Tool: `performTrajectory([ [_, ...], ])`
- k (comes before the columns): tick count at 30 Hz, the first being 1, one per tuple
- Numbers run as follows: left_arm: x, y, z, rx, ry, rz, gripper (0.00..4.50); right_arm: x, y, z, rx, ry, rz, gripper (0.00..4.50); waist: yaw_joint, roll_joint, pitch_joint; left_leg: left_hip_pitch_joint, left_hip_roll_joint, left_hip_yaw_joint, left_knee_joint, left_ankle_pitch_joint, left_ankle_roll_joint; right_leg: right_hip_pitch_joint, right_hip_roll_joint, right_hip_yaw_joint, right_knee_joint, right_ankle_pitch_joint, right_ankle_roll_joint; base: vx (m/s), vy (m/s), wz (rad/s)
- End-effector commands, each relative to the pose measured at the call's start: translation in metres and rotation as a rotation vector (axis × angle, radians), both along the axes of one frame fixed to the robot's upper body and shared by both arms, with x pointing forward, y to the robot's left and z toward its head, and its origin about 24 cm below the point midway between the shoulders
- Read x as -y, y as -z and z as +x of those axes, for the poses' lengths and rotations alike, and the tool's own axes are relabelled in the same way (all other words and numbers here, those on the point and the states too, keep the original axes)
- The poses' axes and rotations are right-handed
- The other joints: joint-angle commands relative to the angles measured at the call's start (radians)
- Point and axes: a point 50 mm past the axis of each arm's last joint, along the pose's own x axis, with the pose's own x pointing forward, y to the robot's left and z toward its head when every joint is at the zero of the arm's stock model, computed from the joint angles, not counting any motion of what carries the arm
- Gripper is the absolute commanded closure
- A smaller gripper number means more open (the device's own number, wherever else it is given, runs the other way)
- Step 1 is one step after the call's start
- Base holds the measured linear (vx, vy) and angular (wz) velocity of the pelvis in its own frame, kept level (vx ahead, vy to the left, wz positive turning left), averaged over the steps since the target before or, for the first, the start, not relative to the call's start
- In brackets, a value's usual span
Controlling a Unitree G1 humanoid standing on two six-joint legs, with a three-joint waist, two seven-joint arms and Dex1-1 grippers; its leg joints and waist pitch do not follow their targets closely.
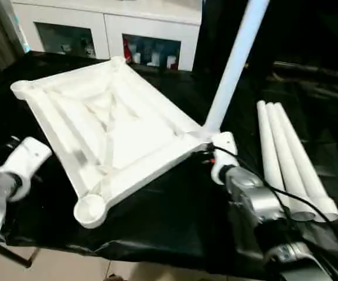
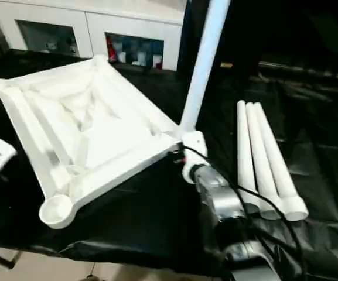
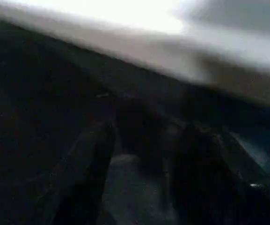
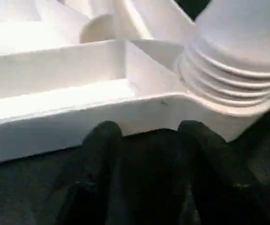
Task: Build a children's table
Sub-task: Rotate table base
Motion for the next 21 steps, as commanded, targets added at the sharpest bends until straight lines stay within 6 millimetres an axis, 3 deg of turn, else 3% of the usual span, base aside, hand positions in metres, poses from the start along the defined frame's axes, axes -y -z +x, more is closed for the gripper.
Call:
performTrajectory([
  [1, 0.024, 0.005, -0.003, -0.049, 0.077, -0.131, 1.15, -0.006, -0.002, 0.004, 0.019, -0.026, 0.018, 2.68, -0.001, 0.017, -0.057, 0.018, 0.031, -0.005, -0.078, -0.219, -0.023, 0.040, -0.072, 0.062, -0.065, -0.164, -0.206, 0.000, 0.000, 0.00],
  [2, 0.028, 0.004, -0.003, -0.051, 0.088, -0.155, 1.15, -0.006, -0.002, 0.004, 0.019, -0.031, 0.018, 2.68, 0.001, 0.019, -0.056, 0.018, 0.031, -0.007, -0.079, -0.220, -0.025, 0.040, -0.072, 0.062, -0.065, -0.172, -0.206, 0.000, 0.000, 0.00],
  [3, 0.044, 0.002, -0.007, -0.078, 0.178, -0.209, 1.10, -0.011, 0.001, 0.005, 0.005, -0.033, 0.044, 2.77, 0.001, 0.020, -0.055, 0.019, 0.029, -0.005, -0.077, -0.226, -0.026, 0.038, -0.068, 0.063, -0.066, -0.175, -0.200, 0.000, 0.000, 0.00],
  [4, 0.059, 0.000, -0.011, -0.093, 0.255, -0.258, 1.01, -0.017, 0.002, 0.004, 0.003, -0.050, 0.073, 2.86, 0.002, 0.013, -0.057, 0.016, 0.030, -0.007, -0.078, -0.222, -0.023, 0.041, -0.072, 0.064, -0.063, -0.180, -0.201, 0.000, 0.000, 0.00],
  [6, 0.069, -0.002, -0.014, -0.098, 0.310, -0.294, 0.82, -0.021, 0.003, 0.003, 0.002, -0.065, 0.082, 3.04, 0.006, 0.015, -0.055, 0.021, 0.031, -0.003, -0.077, -0.225, -0.022, 0.033, -0.067, 0.064, -0.067, -0.181, -0.198, 0.000, 0.000, 0.00],
  [8, 0.081, -0.004, -0.018, -0.116, 0.376, -0.328, 0.69, -0.027, 0.004, 0.001, 0.002, -0.096, 0.081, 3.22, 0.004, 0.017, -0.057, 0.015, 0.031, -0.005, -0.080, -0.213, -0.028, 0.040, -0.065, 0.063, -0.061, -0.151, -0.195, 0.000, 0.000, 0.00],
  [9, 0.086, -0.006, -0.020, -0.120, 0.423, -0.322, 0.50, -0.029, 0.005, 0.000, 0.004, -0.108, 0.078, 3.35, 0.002, 0.023, -0.058, 0.013, 0.029, -0.006, -0.079, -0.209, -0.032, 0.042, -0.064, 0.062, -0.060, -0.134, -0.196, 0.000, 0.000, 0.00],
  [11, 0.095, -0.010, -0.024, -0.140, 0.469, -0.354, 0.50, -0.030, 0.005, -0.001, 0.007, -0.121, 0.085, 3.35, -0.002, 0.018, -0.058, 0.013, 0.028, -0.005, -0.077, -0.214, -0.030, 0.044, -0.063, 0.063, -0.060, -0.139, -0.195, 0.000, 0.000, 0.00],
  [12, 0.101, -0.012, -0.024, -0.150, 0.501, -0.369, 0.33, -0.028, 0.006, -0.001, 0.015, -0.127, 0.080, 3.39, -0.003, 0.026, -0.058, 0.012, 0.027, -0.007, -0.077, -0.220, -0.034, 0.045, -0.064, 0.062, -0.061, -0.152, -0.192, 0.000, 0.000, 0.00],
  [15, 0.103, -0.012, -0.023, -0.155, 0.521, -0.359, 0.10, -0.026, 0.006, -0.002, 0.025, -0.133, 0.076, 3.39, -0.005, 0.025, -0.058, 0.012, 0.024, -0.005, -0.075, -0.215, -0.035, 0.044, -0.059, 0.063, -0.061, -0.140, -0.192, 0.000, 0.000, 0.00],
  [16, 0.104, -0.013, -0.022, -0.157, 0.527, -0.354, 0.10, -0.026, 0.006, -0.002, 0.028, -0.133, 0.076, 3.39, -0.006, 0.029, -0.058, 0.011, 0.024, -0.006, -0.075, -0.216, -0.036, 0.045, -0.059, 0.063, -0.061, -0.136, -0.194, 0.000, 0.000, 0.00],
  [17, 0.107, -0.014, -0.022, -0.162, 0.544, -0.359, 0.10, -0.023, 0.004, -0.002, 0.042, -0.137, 0.077, 3.39, -0.005, 0.040, -0.059, 0.011, 0.024, -0.008, -0.074, -0.215, -0.040, 0.047, -0.059, 0.062, -0.059, -0.130, -0.194, 0.000, 0.000, 0.00],
  [19, 0.117, -0.013, -0.021, -0.160, 0.572, -0.388, 0.04, -0.015, -0.002, -0.005, 0.071, -0.115, 0.081, 3.39, -0.006, 0.038, -0.058, 0.016, 0.025, -0.006, -0.073, -0.222, -0.040, 0.045, -0.056, 0.063, -0.061, -0.109, -0.195, 0.000, 0.000, 0.00],
  [20, 0.120, -0.012, -0.018, -0.148, 0.574, -0.377, 0.04, -0.010, -0.006, -0.007, 0.093, -0.105, 0.062, 3.39, -0.006, 0.046, -0.058, 0.016, 0.024, -0.008, -0.074, -0.222, -0.042, 0.046, -0.053, 0.062, -0.060, -0.107, -0.195, 0.000, 0.000, 0.00],
  [21, 0.121, -0.012, -0.018, -0.148, 0.576, -0.377, 0.04, -0.008, -0.007, -0.007, 0.096, -0.102, 0.059, 3.39, -0.001, 0.040, -0.060, 0.017, 0.024, -0.005, -0.072, -0.218, -0.038, 0.047, -0.054, 0.063, -0.061, -0.104, -0.193, 0.000, 0.000, 0.00],
])
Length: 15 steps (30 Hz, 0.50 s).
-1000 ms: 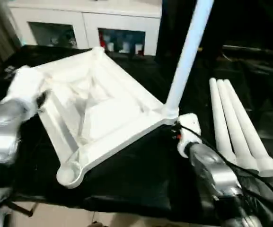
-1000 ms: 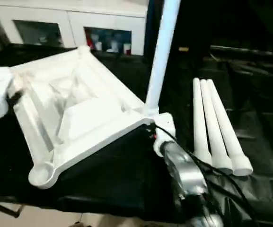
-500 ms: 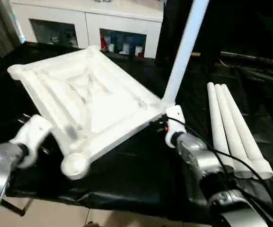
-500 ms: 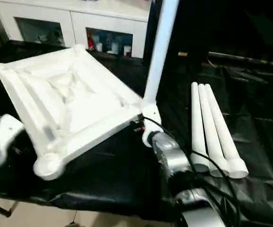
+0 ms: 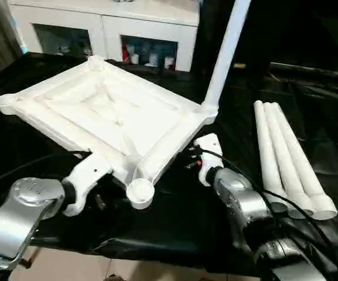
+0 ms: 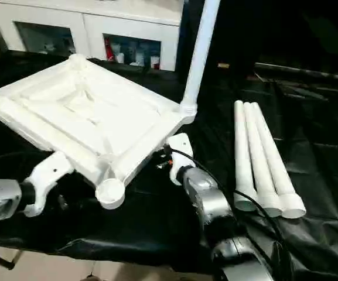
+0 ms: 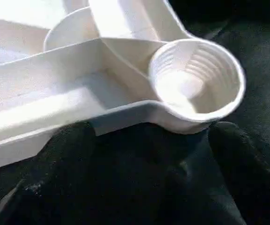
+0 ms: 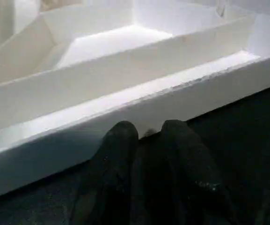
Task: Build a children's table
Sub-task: Rotate table base
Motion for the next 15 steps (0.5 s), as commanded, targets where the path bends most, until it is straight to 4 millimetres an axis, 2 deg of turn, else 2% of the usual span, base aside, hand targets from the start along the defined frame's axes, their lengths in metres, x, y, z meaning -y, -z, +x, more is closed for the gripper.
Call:
performTrajectory([
  [1, 0.011, -0.001, 0.002, 0.023, 0.036, -0.005, 0.04, 0.009, -0.011, 0.000, 0.041, 0.017, -0.020, 3.39, -0.004, 0.036, -0.062, 0.014, 0.022, -0.006, -0.075, -0.225, -0.034, 0.049, -0.053, 0.059, -0.072, -0.115, -0.190, 0.000, 0.000, 0.00],
  [2, 0.016, 0.001, 0.002, 0.019, 0.052, -0.018, 0.04, 0.017, -0.019, -0.004, 0.063, 0.038, -0.040, 3.39, -0.002, 0.044, -0.064, 0.014, 0.022, -0.006, -0.072, -0.225, -0.036, 0.049, -0.055, 0.060, -0.069, -0.111, -0.190, 0.000, 0.000, 0.00],
  [3, 0.020, 0.002, 0.002, 0.011, 0.060, -0.031, 0.04, 0.023, -0.023, -0.006, 0.065, 0.059, -0.061, 3.39, -0.001, 0.037, -0.061, 0.015, 0.021, -0.005, -0.074, -0.220, -0.033, 0.051, -0.050, 0.061, -0.075, -0.116, -0.176, 0.000, 0.000, 0.00],
  [4, 0.025, 0.004, 0.002, 0.012, 0.074, -0.040, 0.04, 0.031, -0.028, -0.008, 0.067, 0.106, -0.117, 3.39, -0.001, 0.039, -0.059, 0.013, 0.019, -0.007, -0.075, -0.213, -0.033, 0.052, -0.048, 0.061, -0.074, -0.127, -0.171, 0.000, 0.000, 0.00],
  [5, 0.028, 0.005, 0.004, 0.022, 0.077, -0.040, 0.04, 0.038, -0.033, -0.009, 0.063, 0.148, -0.160, 3.39, 0.000, 0.052, -0.060, 0.010, 0.015, -0.009, -0.074, -0.213, -0.037, 0.054, -0.050, 0.062, -0.074, -0.151, -0.164, 0.000, 0.000, 0.00],
  [6, 0.031, 0.006, 0.006, 0.034, 0.080, -0.040, 0.04, 0.046, -0.039, -0.010, 0.049, 0.186, -0.175, 3.39, -0.006, 0.045, -0.059, 0.010, 0.015, -0.007, -0.074, -0.229, -0.036, 0.053, -0.048, 0.063, -0.081, -0.183, -0.152, 0.000, 0.000, 0.00],
  [7, 0.032, 0.006, 0.007, 0.041, 0.085, -0.047, 0.04, 0.049, -0.043, -0.010, 0.042, 0.197, -0.167, 3.39, -0.005, 0.051, -0.060, 0.012, 0.014, -0.009, -0.074, -0.238, -0.038, 0.053, -0.048, 0.065, -0.080, -0.205, -0.146, 0.000, 0.000, 0.00],
  [8, 0.033, 0.006, 0.008, 0.044, 0.084, -0.052, 0.04, 0.050, -0.044, -0.010, 0.041, 0.203, -0.154, 3.39, -0.005, 0.048, -0.060, 0.012, 0.013, -0.009, -0.074, -0.248, -0.037, 0.050, -0.048, 0.068, -0.084, -0.227, -0.140, 0.000, 0.000, 0.00],
  [9, 0.038, 0.004, 0.013, 0.063, 0.079, -0.084, 0.04, 0.057, -0.056, -0.009, 0.040, 0.233, -0.076, 3.39, -0.008, 0.059, -0.057, 0.014, 0.010, -0.010, -0.072, -0.276, -0.036, 0.048, -0.046, 0.071, -0.091, -0.290, -0.122, 0.000, 0.000, 0.00],
  [10, 0.039, 0.003, 0.015, 0.059, 0.094, -0.084, 0.01, 0.065, -0.061, -0.008, 0.033, 0.280, -0.074, 3.22, -0.008, 0.056, -0.059, 0.015, 0.011, -0.010, -0.071, -0.276, -0.035, 0.046, -0.046, 0.071, -0.093, -0.293, -0.119, 0.000, 0.000, 0.00],
  [11, 0.038, 0.002, 0.015, 0.052, 0.107, -0.071, 0.00, 0.072, -0.066, -0.007, 0.021, 0.329, -0.084, 3.04, -0.008, 0.058, -0.059, 0.014, 0.010, -0.010, -0.071, -0.266, -0.035, 0.046, -0.044, 0.071, -0.092, -0.288, -0.116, 0.000, 0.000, 0.00],
  [12, 0.038, 0.002, 0.015, 0.052, 0.110, -0.069, 0.00, 0.073, -0.066, -0.006, 0.018, 0.334, -0.085, 3.04, -0.009, 0.061, -0.061, 0.013, 0.008, -0.011, -0.071, -0.251, -0.038, 0.047, -0.042, 0.071, -0.090, -0.272, -0.118, 0.000, 0.000, 0.00],
  [14, 0.037, -0.004, 0.013, 0.039, 0.148, -0.066, 0.00, 0.082, -0.069, -0.007, -0.042, 0.376, -0.129, 2.92, -0.010, 0.060, -0.062, 0.012, 0.005, -0.011, -0.069, -0.230, -0.037, 0.048, -0.039, 0.071, -0.086, -0.255, -0.127, 0.000, 0.000, 0.00],
  [15, 0.038, -0.010, 0.011, 0.034, 0.175, -0.100, 0.00, 0.086, -0.069, -0.007, -0.076, 0.416, -0.136, 2.92, -0.012, 0.059, -0.061, 0.007, 0.005, -0.010, -0.068, -0.220, -0.036, 0.051, -0.041, 0.071, -0.086, -0.259, -0.126, 0.000, 0.000, 0.00],
])
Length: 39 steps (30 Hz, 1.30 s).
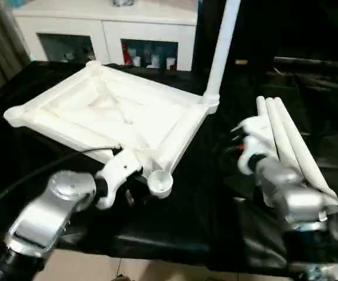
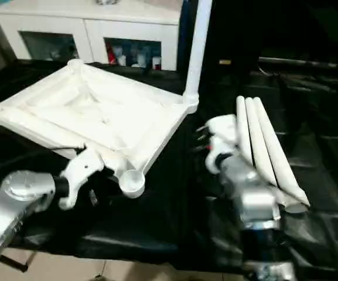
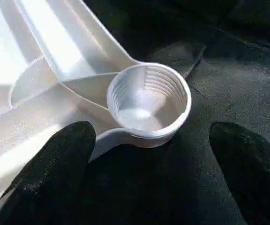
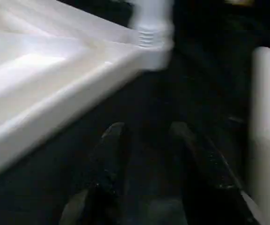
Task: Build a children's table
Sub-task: Rotate table base, then pick table leg
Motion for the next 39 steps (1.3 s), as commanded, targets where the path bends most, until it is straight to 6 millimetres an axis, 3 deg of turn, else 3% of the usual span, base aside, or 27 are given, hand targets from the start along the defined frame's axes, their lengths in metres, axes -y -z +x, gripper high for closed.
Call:
performTrajectory([
  [1, 0.005, -0.010, -0.004, -0.010, 0.061, -0.056, 0.00, 0.007, -0.001, -0.001, -0.058, 0.074, -0.001, 2.75, 0.000, 0.005, -0.062, 0.002, 0.004, -0.006, -0.069, -0.212, -0.035, 0.048, -0.057, 0.051, -0.089, -0.261, -0.134, 0.000, 0.000, 0.00],
  [3, 0.009, -0.020, -0.008, -0.017, 0.121, -0.124, 0.00, 0.013, 0.000, -0.001, -0.106, 0.116, -0.026, 2.60, -0.003, 0.009, -0.062, 0.001, 0.004, -0.006, -0.067, -0.201, -0.038, 0.047, -0.056, 0.050, -0.087, -0.249, -0.143, 0.000, 0.000, 0.00],
  [6, 0.020, -0.037, -0.011, -0.018, 0.218, -0.227, 0.00, 0.020, 0.000, -0.001, -0.168, 0.165, -0.045, 2.44, -0.005, 0.001, -0.064, 0.003, 0.004, -0.003, -0.065, -0.185, -0.036, 0.047, -0.056, 0.051, -0.084, -0.227, -0.158, 0.000, 0.000, 0.00],
  [9, 0.026, -0.045, -0.006, -0.007, 0.254, -0.260, 0.00, 0.027, -0.006, -0.002, -0.208, 0.221, -0.054, 2.20, 0.000, 0.007, -0.061, 0.008, 0.004, -0.002, -0.064, -0.188, -0.040, 0.045, -0.056, 0.052, -0.087, -0.246, -0.144, 0.000, 0.000, 0.00],
  [12, 0.027, -0.045, -0.004, -0.006, 0.256, -0.249, 0.00, 0.032, -0.011, -0.001, -0.207, 0.253, -0.051, 1.88, 0.001, 0.004, -0.062, 0.004, 0.003, -0.002, -0.065, -0.178, -0.047, 0.047, -0.056, 0.052, -0.086, -0.251, -0.123, 0.000, 0.000, 0.00],
  [13, 0.027, -0.045, -0.003, -0.006, 0.256, -0.246, 0.00, 0.033, -0.012, -0.002, -0.210, 0.260, -0.050, 1.80, 0.000, 0.008, -0.063, 0.005, 0.002, -0.001, -0.064, -0.175, -0.050, 0.047, -0.055, 0.052, -0.088, -0.245, -0.120, 0.000, 0.000, 0.00],
  [14, 0.027, -0.044, -0.003, -0.006, 0.257, -0.234, 0.00, 0.034, -0.013, -0.002, -0.223, 0.268, -0.055, 1.77, 0.002, 0.020, -0.064, 0.005, 0.002, -0.003, -0.063, -0.170, -0.053, 0.048, -0.055, 0.051, -0.084, -0.235, -0.122, 0.000, 0.000, 0.00],
  [15, 0.027, -0.044, -0.003, -0.011, 0.261, -0.228, 0.00, 0.036, -0.015, -0.003, -0.236, 0.274, -0.061, 1.74, -0.001, 0.011, -0.064, 0.004, 0.002, -0.003, -0.064, -0.167, -0.053, 0.051, -0.052, 0.051, -0.085, -0.217, -0.124, 0.000, 0.000, 0.00],
  [16, 0.027, -0.043, -0.003, -0.015, 0.264, -0.231, 0.00, 0.037, -0.016, -0.003, -0.237, 0.276, -0.066, 1.66, 0.000, 0.012, -0.065, 0.003, 0.001, -0.003, -0.064, -0.163, -0.053, 0.052, -0.053, 0.051, -0.083, -0.211, -0.127, 0.000, 0.000, 0.00],
  [17, 0.028, -0.043, -0.003, -0.019, 0.266, -0.237, 0.00, 0.038, -0.017, -0.003, -0.240, 0.280, -0.080, 1.66, 0.001, 0.022, -0.065, 0.004, 0.001, -0.004, -0.063, -0.164, -0.055, 0.052, -0.054, 0.051, -0.082, -0.211, -0.130, 0.000, 0.000, 0.00],
  [18, 0.028, -0.043, -0.002, -0.023, 0.267, -0.236, 0.00, 0.040, -0.019, -0.003, -0.239, 0.290, -0.079, 1.40, -0.001, 0.016, -0.064, 0.004, 0.001, -0.002, -0.062, -0.170, -0.053, 0.052, -0.053, 0.051, -0.086, -0.220, -0.130, 0.000, 0.000, 0.00],
  [22, 0.031, -0.042, -0.002, -0.032, 0.279, -0.237, 0.00, 0.047, -0.016, -0.004, -0.281, 0.313, -0.077, 1.21, 0.000, 0.019, -0.064, 0.004, 0.000, -0.002, -0.061, -0.164, -0.049, 0.052, -0.053, 0.051, -0.087, -0.233, -0.128, 0.000, 0.000, 0.00],
  [24, 0.034, -0.042, 0.000, -0.023, 0.283, -0.227, 0.00, 0.042, -0.008, -0.005, -0.339, 0.275, -0.065, 0.90, 0.000, 0.018, -0.066, 0.004, 0.000, -0.001, -0.060, -0.157, -0.045, 0.052, -0.053, 0.050, -0.087, -0.238, -0.127, 0.000, 0.000, 0.00],
  [28, 0.034, -0.043, 0.001, -0.016, 0.280, -0.220, 0.00, 0.038, -0.002, -0.005, -0.373, 0.277, -0.032, 0.85, -0.001, 0.019, -0.067, 0.001, 0.000, -0.002, -0.060, -0.153, -0.045, 0.054, -0.055, 0.050, -0.087, -0.239, -0.130, 0.000, 0.000, 0.00],
  [29, 0.034, -0.043, 0.001, -0.014, 0.279, -0.221, 0.00, 0.038, -0.001, -0.005, -0.379, 0.277, -0.020, 0.85, -0.001, 0.011, -0.068, 0.001, 0.000, -0.002, -0.060, -0.147, -0.043, 0.055, -0.055, 0.050, -0.085, -0.236, -0.130, 0.000, 0.000, 0.00],
  [31, 0.033, -0.043, 0.001, -0.014, 0.274, -0.228, 0.00, 0.036, 0.002, -0.004, -0.389, 0.265, -0.011, 0.85, 0.000, 0.016, -0.069, 0.002, 0.001, -0.001, -0.059, -0.138, -0.042, 0.053, -0.056, 0.050, -0.084, -0.227, -0.132, 0.000, 0.000, 0.00],
  [35, 0.032, -0.041, 0.002, -0.012, 0.265, -0.211, 0.00, 0.032, 0.007, -0.003, -0.418, 0.242, 0.016, 0.85, 0.002, 0.010, -0.068, 0.001, 0.002, 0.000, -0.059, -0.135, -0.040, 0.054, -0.056, 0.050, -0.084, -0.229, -0.129, 0.000, 0.000, 0.00],
  [38, 0.033, -0.042, 0.002, -0.011, 0.264, -0.220, 0.00, 0.030, 0.011, -0.002, -0.429, 0.243, 0.020, 0.85, 0.002, 0.012, -0.068, 0.002, 0.001, 0.000, -0.059, -0.138, -0.040, 0.052, -0.057, 0.050, -0.086, -0.243, -0.129, 0.000, 0.000, 0.00],
  [39, 0.033, -0.042, 0.002, -0.010, 0.264, -0.211, 0.00, 0.027, 0.014, -0.002, -0.446, 0.237, 0.045, 0.85, 0.002, 0.006, -0.068, 0.001, 0.002, 0.000, -0.059, -0.134, -0.038, 0.054, -0.058, 0.050, -0.084, -0.245, -0.127, 0.000, 0.000, 0.00],
])
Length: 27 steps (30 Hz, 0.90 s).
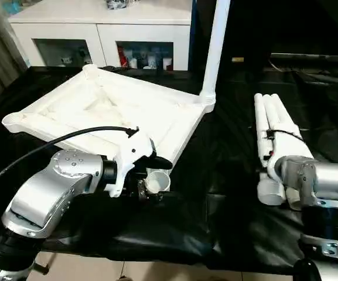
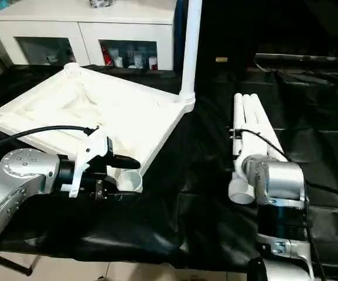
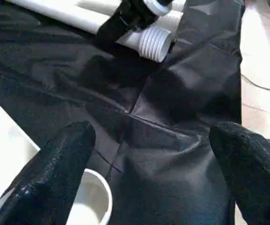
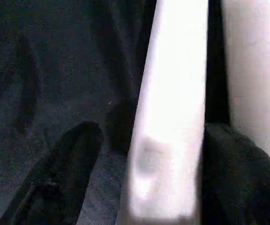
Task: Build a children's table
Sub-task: Pick table leg
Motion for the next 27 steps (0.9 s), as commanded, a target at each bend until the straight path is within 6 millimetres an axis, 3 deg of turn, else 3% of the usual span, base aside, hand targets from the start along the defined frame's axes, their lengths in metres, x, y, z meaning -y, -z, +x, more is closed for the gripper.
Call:
performTrajectory([
  [1, 0.000, -0.002, 0.002, 0.022, -0.006, 0.018, 0.00, -0.006, 0.002, 0.004, -0.003, -0.011, 0.045, 0.85, 0.006, -0.013, -0.066, 0.002, 0.002, -0.001, -0.060, -0.135, -0.035, 0.054, -0.058, 0.050, -0.085, -0.250, -0.123, 0.000, 0.000, 0.00],
  [2, -0.001, -0.002, 0.002, 0.022, -0.008, 0.018, 0.00, -0.006, 0.003, 0.004, -0.006, -0.010, 0.045, 0.85, 0.006, -0.011, -0.065, 0.003, 0.003, -0.001, -0.060, -0.139, -0.036, 0.053, -0.058, 0.049, -0.085, -0.254, -0.123, 0.000, 0.000, 0.00],
  [3, 0.000, -0.002, 0.002, 0.022, -0.009, 0.015, 0.00, -0.007, 0.005, 0.004, -0.013, -0.010, 0.049, 0.85, 0.005, -0.018, -0.066, 0.002, 0.003, 0.000, -0.059, -0.138, -0.035, 0.053, -0.058, 0.049, -0.086, -0.255, -0.121, 0.000, 0.000, 0.00],
  [4, 0.000, -0.002, 0.001, 0.018, -0.006, 0.006, 0.00, -0.008, 0.008, 0.005, -0.021, -0.010, 0.057, 1.01, 0.007, -0.013, -0.065, 0.004, 0.004, 0.000, -0.060, -0.137, -0.035, 0.051, -0.058, 0.050, -0.085, -0.254, -0.121, 0.000, 0.000, 0.00],
  [7, 0.001, -0.002, 0.000, 0.019, -0.005, 0.007, 0.00, -0.008, 0.009, 0.005, -0.024, -0.010, 0.057, 1.18, 0.008, -0.015, -0.066, 0.003, 0.003, 0.000, -0.060, -0.130, -0.037, 0.052, -0.057, 0.049, -0.083, -0.236, -0.123, 0.000, 0.000, 0.00],
  [8, 0.001, -0.002, 0.000, 0.016, -0.004, 0.003, 0.00, -0.008, 0.011, 0.006, -0.026, -0.008, 0.059, 1.21, 0.007, -0.022, -0.066, 0.003, 0.003, 0.001, -0.060, -0.129, -0.036, 0.053, -0.057, 0.050, -0.084, -0.235, -0.122, 0.000, 0.000, 0.00],
  [9, 0.001, -0.002, 0.000, 0.017, -0.007, 0.005, 0.00, -0.007, 0.011, 0.007, -0.027, -0.002, 0.059, 1.28, 0.009, -0.018, -0.067, 0.003, 0.004, 0.000, -0.060, -0.126, -0.038, 0.053, -0.058, 0.050, -0.081, -0.232, -0.121, 0.000, 0.000, 0.00],
  [12, 0.001, -0.003, 0.000, 0.019, -0.009, 0.003, 0.00, -0.005, 0.012, 0.008, -0.022, 0.009, 0.056, 1.61, 0.008, -0.024, -0.066, 0.003, 0.004, 0.001, -0.060, -0.133, -0.038, 0.052, -0.058, 0.050, -0.084, -0.240, -0.118, 0.000, 0.000, 0.00],
  [20, 0.000, -0.004, 0.004, 0.023, -0.018, 0.004, 0.00, 0.003, 0.019, 0.011, 0.011, 0.080, 0.049, 2.15, 0.009, -0.024, -0.067, 0.005, 0.004, 0.000, -0.062, -0.152, -0.046, 0.050, -0.058, 0.049, -0.085, -0.250, -0.110, 0.000, 0.000, 0.00],
  [21, 0.000, -0.004, 0.006, 0.027, -0.021, 0.007, 0.00, 0.004, 0.020, 0.012, 0.031, 0.097, 0.063, 2.37, 0.008, -0.031, -0.067, 0.005, 0.003, 0.001, -0.062, -0.154, -0.046, 0.050, -0.057, 0.049, -0.085, -0.253, -0.108, 0.000, 0.000, 0.00],
  [22, 0.000, -0.004, 0.006, 0.028, -0.022, 0.006, 0.00, 0.004, 0.020, 0.012, 0.034, 0.100, 0.070, 2.37, 0.009, -0.025, -0.066, 0.007, 0.002, 0.001, -0.062, -0.169, -0.048, 0.047, -0.058, 0.048, -0.088, -0.272, -0.105, 0.000, 0.000, 0.00],
  [24, 0.001, -0.004, 0.007, 0.029, -0.026, 0.000, 0.00, 0.006, 0.020, 0.013, 0.065, 0.112, 0.074, 2.51, 0.008, -0.028, -0.067, 0.008, 0.004, 0.000, -0.063, -0.176, -0.048, 0.048, -0.058, 0.048, -0.088, -0.276, -0.102, 0.000, 0.000, 0.00],
  [27, 0.001, -0.004, 0.011, 0.033, -0.055, -0.014, 0.00, 0.006, 0.017, 0.014, 0.098, 0.136, 0.103, 2.59, 0.008, -0.022, -0.069, 0.008, 0.003, 0.000, -0.063, -0.171, -0.050, 0.049, -0.056, 0.048, -0.085, -0.252, -0.107, 0.000, 0.000, 0.00],
])
